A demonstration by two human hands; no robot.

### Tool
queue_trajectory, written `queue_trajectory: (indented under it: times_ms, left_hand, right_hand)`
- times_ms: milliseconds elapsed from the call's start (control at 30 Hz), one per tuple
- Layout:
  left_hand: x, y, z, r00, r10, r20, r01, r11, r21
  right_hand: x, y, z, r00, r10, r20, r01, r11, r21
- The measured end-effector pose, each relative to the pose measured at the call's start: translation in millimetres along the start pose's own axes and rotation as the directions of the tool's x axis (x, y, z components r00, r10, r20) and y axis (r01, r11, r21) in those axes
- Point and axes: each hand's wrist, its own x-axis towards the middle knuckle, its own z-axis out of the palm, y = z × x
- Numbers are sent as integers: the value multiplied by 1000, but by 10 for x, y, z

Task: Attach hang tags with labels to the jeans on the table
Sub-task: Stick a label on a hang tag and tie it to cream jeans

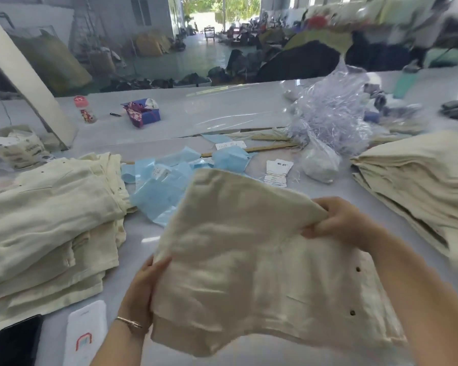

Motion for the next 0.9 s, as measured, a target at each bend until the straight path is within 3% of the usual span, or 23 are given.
queue_trajectory:
  times_ms: [67,100,167,233,300,367,400,500,567,600,633,700,833,900]
  left_hand:
    - [67,90,149,995,-51,87,72,963,-258]
    - [122,92,280,993,-35,113,67,954,-293]
    - [199,-20,631,975,-78,208,134,953,-272]
    - [211,-300,1041,924,-216,315,261,959,-107]
    - [149,-567,1440,822,-328,465,367,930,6]
    - [142,-698,1877,645,-339,685,468,884,-3]
    - [156,-730,2101,572,-311,759,455,890,22]
    - [127,-818,2881,441,-278,853,303,941,151]
    - [46,-930,3477,488,-312,815,128,949,287]
    - [-46,-984,3808,588,-310,748,86,942,323]
    - [-51,-1043,4119,615,-276,738,37,946,323]
    - [-153,-1034,4750,573,-38,819,-151,977,151]
    - [-141,-833,5696,549,241,800,-218,966,-141]
    - [-98,-675,6059,519,394,759,-332,911,-245]
  right_hand:
    - [-285,-187,-272,991,-84,-101,97,987,129]
    - [-417,-260,-408,980,-106,-171,135,976,169]
    - [-658,-386,-669,943,-126,-309,199,955,219]
    - [-842,-483,-912,912,-155,-380,252,943,218]
    - [-1000,-543,-1146,902,-169,-397,261,946,190]
    - [-1151,-528,-1384,904,-150,-401,233,958,168]
    - [-1236,-488,-1507,908,-138,-396,220,961,169]
    - [-1489,-335,-1885,905,-107,-412,204,959,199]
    - [-1664,-262,-2171,884,-103,-457,213,957,198]
    - [-1753,-237,-2326,869,-110,-482,226,955,190]
    - [-1850,-226,-2492,852,-120,-509,240,954,178]
    - [-2062,-250,-2841,805,-148,-575,272,953,135]
    - [-2492,-448,-3593,673,-268,-689,354,935,-19]
    - [-2626,-561,-3981,609,-299,-734,355,931,-84]
